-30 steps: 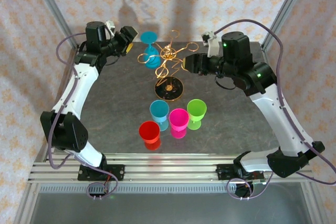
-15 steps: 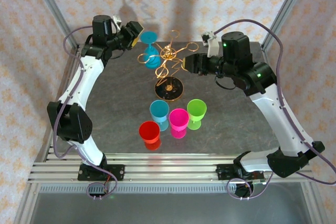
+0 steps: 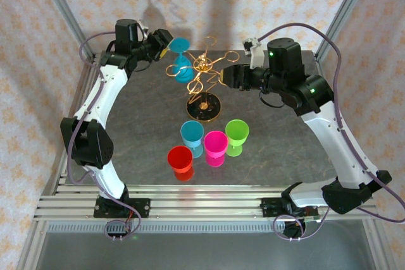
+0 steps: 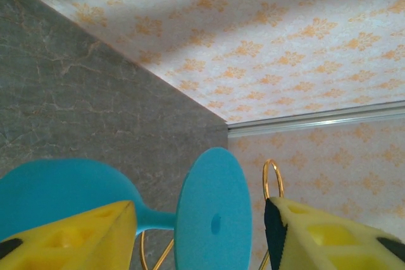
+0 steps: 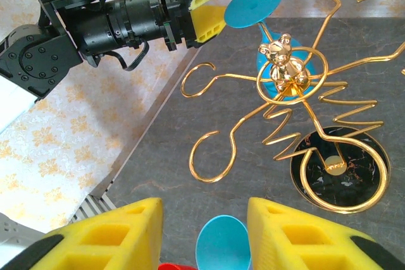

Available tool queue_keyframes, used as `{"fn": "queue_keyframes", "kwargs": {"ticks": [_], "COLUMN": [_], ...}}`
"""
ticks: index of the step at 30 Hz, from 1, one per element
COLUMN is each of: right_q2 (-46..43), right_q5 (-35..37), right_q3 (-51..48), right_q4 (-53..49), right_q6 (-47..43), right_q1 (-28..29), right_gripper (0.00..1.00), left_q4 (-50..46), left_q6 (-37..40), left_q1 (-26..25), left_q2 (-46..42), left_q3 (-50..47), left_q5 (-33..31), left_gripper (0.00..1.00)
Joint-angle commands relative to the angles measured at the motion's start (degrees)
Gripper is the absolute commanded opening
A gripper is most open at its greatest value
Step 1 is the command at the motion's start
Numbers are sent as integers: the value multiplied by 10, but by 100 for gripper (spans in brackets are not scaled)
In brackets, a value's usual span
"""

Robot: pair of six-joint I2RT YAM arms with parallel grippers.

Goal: Take the wine glass off the wine glass rack

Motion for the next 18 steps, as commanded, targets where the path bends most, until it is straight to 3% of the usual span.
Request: {"fn": "queue_keyframes", "kwargs": {"ticks": [1,18], "right_q2": [-11,-18], "right_q5": [-1,7], "right_q3": [18,17], "right_q4": [7,0], "right_q6": [-12,-13], "right_q1": [-3,-3], "right_gripper": [39,39], "left_q4": [2,23], "left_q6": [7,-3], "left_q1": [-9,-11], "left_q2": [8,14], "left_q3": [20,11], "left_q5": [-6,-2], "left_gripper": [53,49]}}
